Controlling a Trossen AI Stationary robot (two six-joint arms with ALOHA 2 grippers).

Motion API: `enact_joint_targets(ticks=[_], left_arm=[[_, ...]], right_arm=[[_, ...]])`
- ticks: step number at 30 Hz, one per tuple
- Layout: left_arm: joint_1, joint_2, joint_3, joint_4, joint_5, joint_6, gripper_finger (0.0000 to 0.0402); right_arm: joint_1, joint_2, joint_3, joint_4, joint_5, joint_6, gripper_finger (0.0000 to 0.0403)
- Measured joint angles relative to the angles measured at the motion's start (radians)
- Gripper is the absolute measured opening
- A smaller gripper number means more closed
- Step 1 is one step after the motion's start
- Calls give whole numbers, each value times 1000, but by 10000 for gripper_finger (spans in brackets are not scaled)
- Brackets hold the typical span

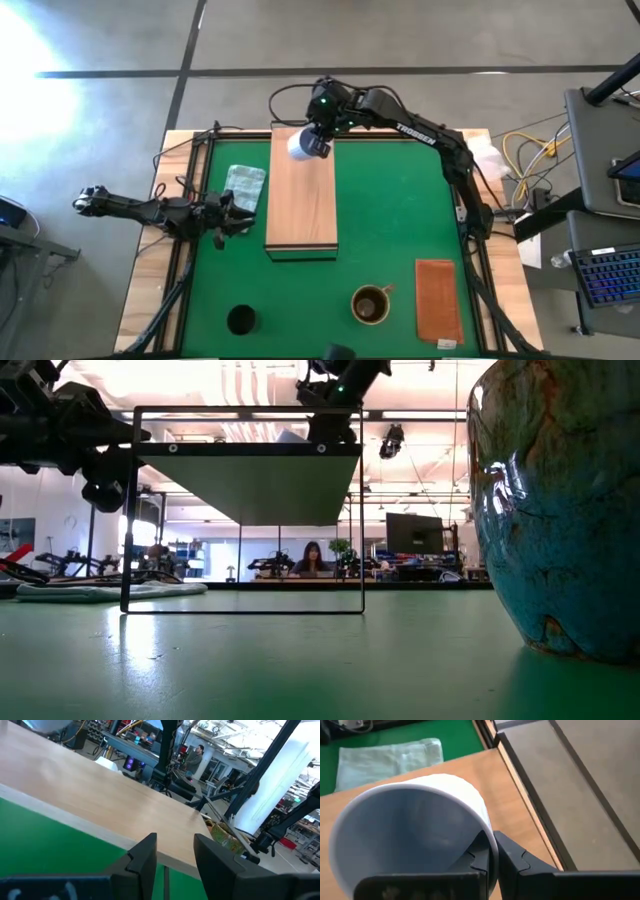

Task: Stack small to large cups/mugs on shelf
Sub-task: Put the blue mug on the shelf

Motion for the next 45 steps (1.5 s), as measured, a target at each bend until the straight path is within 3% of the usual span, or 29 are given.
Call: enact_joint_targets(ticks=[4, 8, 11, 13, 16, 19, 21, 26, 29, 31, 33, 34, 37, 39, 41, 43, 45], left_arm=[[0, 1, 0, 130, -70, -52, 116], [1, 0, 0, 396, -135, 0, 116], [3, 7, 5, 626, -269, 105, 116], [4, 25, 29, 780, -381, 258, 116], [4, 67, 84, 983, -369, 411, 116], [4, 130, 142, 962, -331, 514, 116], [6, 200, 200, 980, -366, 583, 116], [74, 449, 434, 1000, -720, 820, 116], [131, 603, 591, 989, -794, 1157, 116], [152, 660, 704, 982, -927, 1423, 116], [175, 708, 808, 877, -1049, 1417, 116], [190, 720, 847, 772, -1062, 1378, 116], [217, 688, 945, 347, -982, 1167, 116], [257, 646, 1019, -2, -830, 871, 112], [348, 628, 1080, -342, -591, 528, 98], [472, 622, 1104, -538, -452, 382, 76], [578, 633, 1106, -565, -305, 371, 52]], right_arm=[[5, -8, 1, -39, 5, 19, 9], [3, -8, 1, -62, 16, 25, 9], [3, -8, 1, -48, 16, 31, 9], [3, -8, 1, -22, 15, 39, 9], [4, -8, 1, 19, 11, 41, 9], [3, -8, 1, 35, 8, 42, 9], [3, -8, 1, 42, 8, 43, 9], [-2, -8, 1, 48, -16, 36, 9], [-15, -8, 1, 65, -92, 37, 9], [-25, -8, 1, 64, -129, 36, 9], [-33, -8, 1, 60, -132, 42, 9], [-36, -8, 1, 59, -133, 44, 9], [-48, -9, 1, 65, -131, 44, 9], [-54, -9, 1, 69, -112, 51, 9], [-61, -9, 1, 70, -108, 72, 9], [-62, -9, 1, 82, -105, 89, 9], [-62, -9, 1, 91, -105, 98, 9]])
